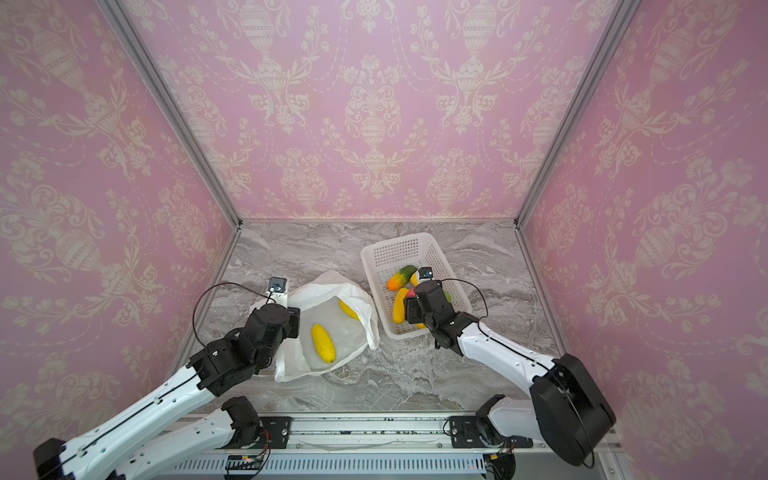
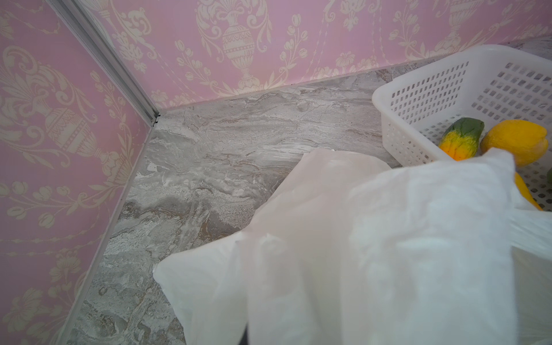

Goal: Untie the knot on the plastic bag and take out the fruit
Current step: 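Lift the pink fruit out of the bag and lower it into the basket, then open the right gripper and move it back into the bag mouth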

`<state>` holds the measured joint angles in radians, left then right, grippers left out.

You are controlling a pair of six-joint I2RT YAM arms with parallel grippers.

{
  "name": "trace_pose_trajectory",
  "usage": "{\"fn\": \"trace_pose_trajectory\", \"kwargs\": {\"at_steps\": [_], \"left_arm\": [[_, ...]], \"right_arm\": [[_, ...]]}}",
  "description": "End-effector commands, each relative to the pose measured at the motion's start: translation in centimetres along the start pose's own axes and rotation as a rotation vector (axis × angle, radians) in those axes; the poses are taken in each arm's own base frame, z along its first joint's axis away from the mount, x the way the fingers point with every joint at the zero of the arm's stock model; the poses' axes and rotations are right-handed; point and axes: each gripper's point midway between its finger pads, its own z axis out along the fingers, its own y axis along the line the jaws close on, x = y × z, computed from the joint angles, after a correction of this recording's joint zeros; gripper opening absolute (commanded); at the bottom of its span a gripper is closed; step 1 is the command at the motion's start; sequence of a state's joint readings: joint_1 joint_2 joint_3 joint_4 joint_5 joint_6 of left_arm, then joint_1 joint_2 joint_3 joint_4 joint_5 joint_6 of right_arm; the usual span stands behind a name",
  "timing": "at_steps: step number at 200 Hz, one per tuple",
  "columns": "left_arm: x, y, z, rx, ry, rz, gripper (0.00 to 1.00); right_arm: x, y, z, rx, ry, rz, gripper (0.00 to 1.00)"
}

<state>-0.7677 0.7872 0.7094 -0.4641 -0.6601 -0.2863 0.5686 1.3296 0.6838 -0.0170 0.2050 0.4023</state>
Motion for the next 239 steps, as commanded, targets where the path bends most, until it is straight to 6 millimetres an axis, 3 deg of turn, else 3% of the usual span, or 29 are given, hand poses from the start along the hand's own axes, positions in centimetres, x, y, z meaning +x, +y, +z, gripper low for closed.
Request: {"fn": "trace_pose_trajectory", "kwargs": {"at_steps": [1,53,66,82,108,155,198,213,239], "left_arm": [[0.3,0.0,0.1,0.005,0.005,0.005,0.0],[0.6,0.0,0.3,0.005,0.009,0.01,0.0],[0.4,0.1,0.3,0.003,0.005,0.01,0.0],[0.3,0.1,0.2,0.001,0.002,0.011,0.0],[0.5,0.0,0.4,0.002,0.006,0.013,0.0],[0.3,0.0,0.3,0.003,0.005,0.012,0.0],[0.6,-0.1,0.5,0.006,0.013,0.01,0.0],[0.6,-0.1,0.5,0.01,0.01,0.007,0.0],[0.4,0.0,0.4,0.004,0.007,0.009,0.0]], "right_arm": [[0.3,0.0,1.4,0.01,0.045,0.036,0.28],[1.9,-0.7,4.3,0.031,0.117,0.047,0.35],[2.0,-0.8,4.6,0.034,0.122,0.045,0.41],[2.0,-0.8,4.6,0.033,0.121,0.039,0.56],[1.4,-0.6,4.0,0.012,0.087,0.043,0.75],[-0.8,-0.4,0.3,-0.03,-0.019,0.036,0.91],[-2.3,-0.8,-3.4,-0.045,-0.127,0.033,0.92],[-2.7,-0.3,-3.8,-0.078,-0.148,0.029,0.87],[-2.5,0.1,-2.9,-0.072,-0.101,0.021,0.72]]}}
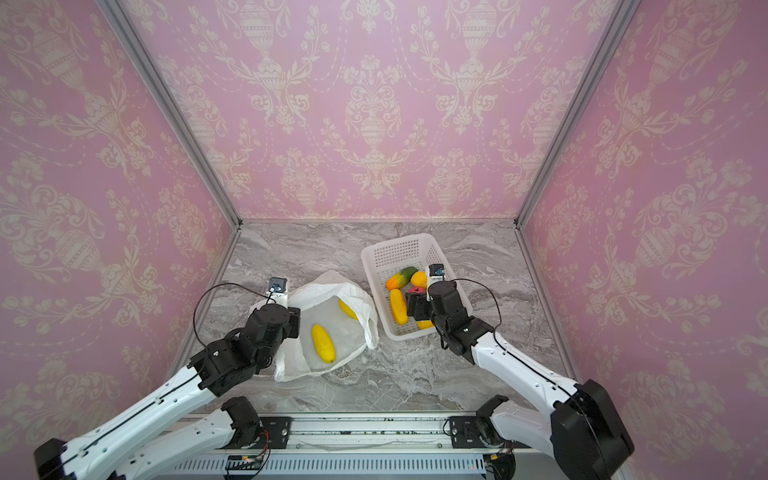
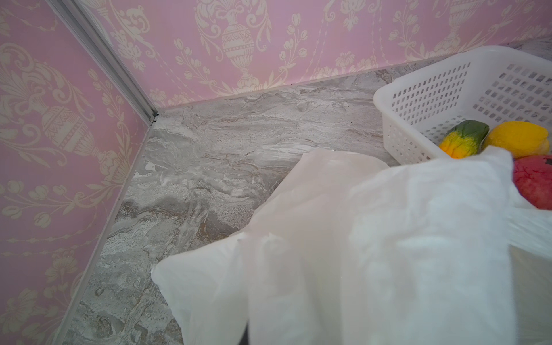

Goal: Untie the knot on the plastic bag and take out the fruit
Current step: 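Open the right gripper and move it back into the bag mouth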

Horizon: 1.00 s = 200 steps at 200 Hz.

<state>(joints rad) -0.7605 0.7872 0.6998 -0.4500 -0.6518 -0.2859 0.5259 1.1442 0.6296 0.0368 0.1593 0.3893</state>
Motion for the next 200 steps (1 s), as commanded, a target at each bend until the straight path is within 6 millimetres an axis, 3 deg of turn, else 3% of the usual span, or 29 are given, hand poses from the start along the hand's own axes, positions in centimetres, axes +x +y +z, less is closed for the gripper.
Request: {"fn": "trace_pose_trajectory", "kwargs": {"at_steps": [1,29,57,81,114,129,159,200], "left_arm": [[0.3,0.0,0.3,0.0,0.008,0.016,0.0],[0.4,-0.1,0.4,-0.001,0.016,0.024,0.0],[0.1,-0.4,0.4,0.014,0.012,0.02,0.0],[0.0,-0.6,0.5,0.018,0.015,0.023,0.0],[0.6,-0.7,0.7,0.027,0.034,0.02,0.0],[0.6,-0.6,0.5,0.03,0.032,0.014,0.0],[0.2,-0.6,0.6,0.031,0.012,0.006,0.0],[0.3,-0.5,0.2,0.049,0.016,-0.01,0.0]], "right_arm": [[1.2,0.2,0.7,0.005,0.059,-0.024,0.72],[0.3,2.4,-1.1,-0.105,-0.042,-0.05,0.71],[-1.4,6.6,-5.8,-0.221,-0.145,-0.192,0.69],[-1.6,11.1,-10.1,-0.353,-0.226,-0.314,0.66],[1.1,18.3,-14.0,-0.564,-0.271,-0.514,0.61],[3.0,21.3,-14.5,-0.604,-0.263,-0.62,0.61],[6.5,26.0,-12.3,-0.657,-0.187,-0.751,0.58],[9.4,28.3,-8.5,-0.633,-0.125,-0.782,0.57]]}}
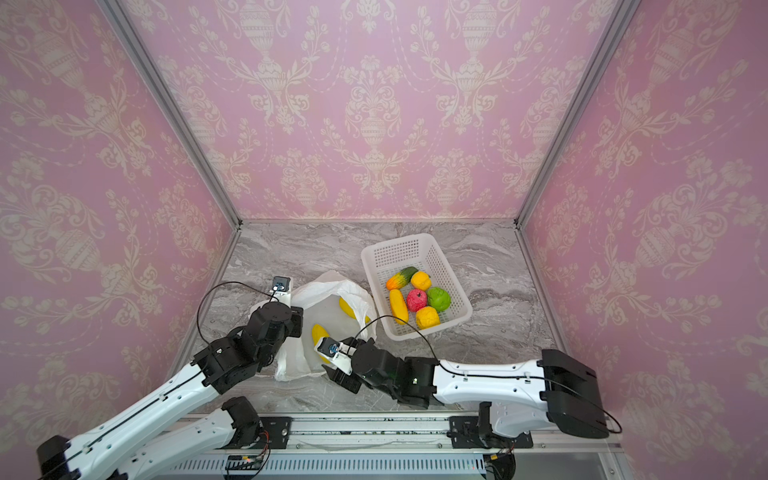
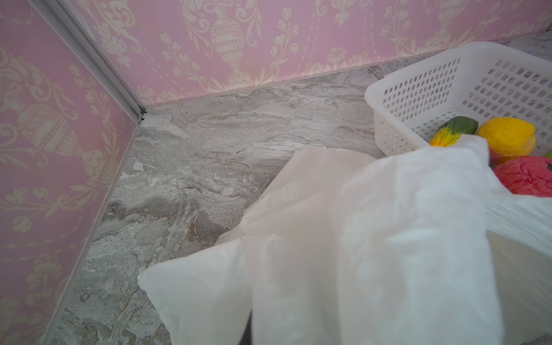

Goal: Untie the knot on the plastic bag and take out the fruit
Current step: 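Open the right gripper and move it back into the bag mouth, then close the right gripper on a yellow fruit inside the bag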

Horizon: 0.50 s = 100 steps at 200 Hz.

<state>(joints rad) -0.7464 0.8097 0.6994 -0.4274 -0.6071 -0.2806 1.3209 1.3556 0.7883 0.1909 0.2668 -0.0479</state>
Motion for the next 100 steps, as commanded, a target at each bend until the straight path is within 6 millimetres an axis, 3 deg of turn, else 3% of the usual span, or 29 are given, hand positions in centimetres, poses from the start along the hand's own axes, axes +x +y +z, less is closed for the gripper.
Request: {"fn": "trace_pose_trajectory", "kwargs": {"at_steps": [1,43,100], "left_arm": [[0.1,0.2,-0.4,0.02,0.0,-0.01,0.0],[0.3,0.2,-0.5,0.029,-0.006,-0.021,0.0],[0.2,-0.1,-0.1,0.029,0.011,-0.013,0.0]], "right_arm": [[-1.7,0.2,1.5,0.008,-0.045,-0.017,0.57],[1.6,-1.2,5.4,0.046,0.064,0.035,0.54],[4.0,-5.0,7.1,0.201,0.139,0.115,0.52]]}}
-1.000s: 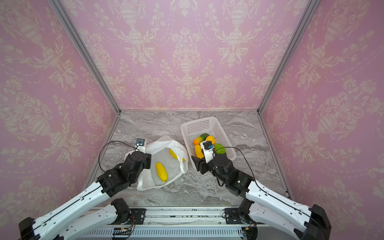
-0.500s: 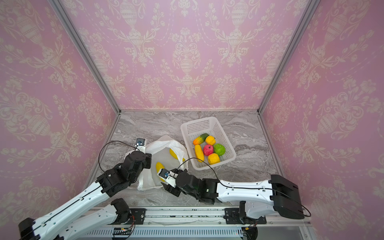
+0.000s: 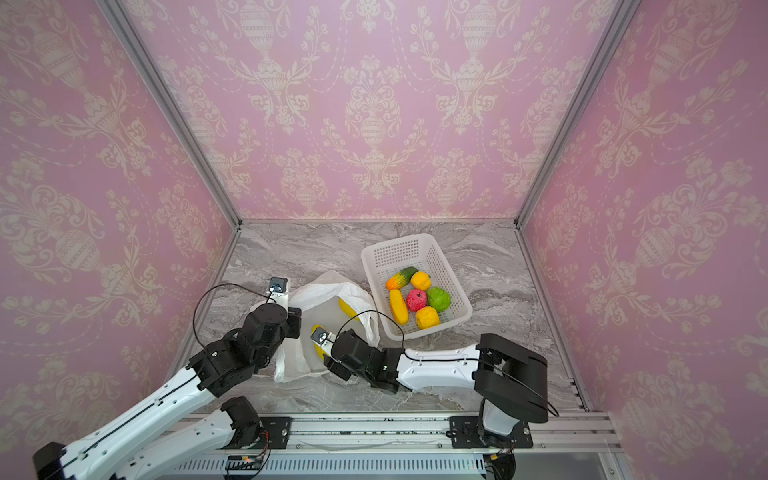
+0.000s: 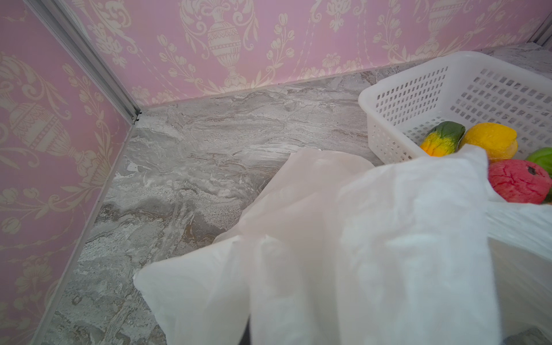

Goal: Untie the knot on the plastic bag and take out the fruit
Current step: 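Close the right gripper on a yellow fruit inside the bag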

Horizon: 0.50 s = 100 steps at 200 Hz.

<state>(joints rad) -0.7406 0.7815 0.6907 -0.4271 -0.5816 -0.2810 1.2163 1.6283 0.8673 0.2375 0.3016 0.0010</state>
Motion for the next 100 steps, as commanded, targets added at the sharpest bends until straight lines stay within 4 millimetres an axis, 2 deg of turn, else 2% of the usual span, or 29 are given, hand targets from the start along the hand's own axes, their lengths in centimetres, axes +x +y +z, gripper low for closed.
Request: {"fn": "trace_pose_trajectory", "kwargs": {"at_steps": [1,54,69,100], "left_arm": [[0.3,-0.1,0.3,0.005,0.02,0.002,0.0],[0.3,-0.7,0.7,0.019,0.036,0.007,0.0],[0.0,-0.7,0.5,0.021,0.03,0.005,0.0],[0.0,-0.7,0.5,0.025,0.024,0.005,0.0]], "right_arm": [[-1.4,-1.5,0.7,0.079,-0.018,0.064,0.52],[-0.7,-2.7,4.1,0.186,0.058,0.064,0.53],[-0.5,-2.4,5.2,0.18,0.084,0.06,0.57],[0.0,-1.0,7.0,0.109,0.106,0.082,0.73]]}}
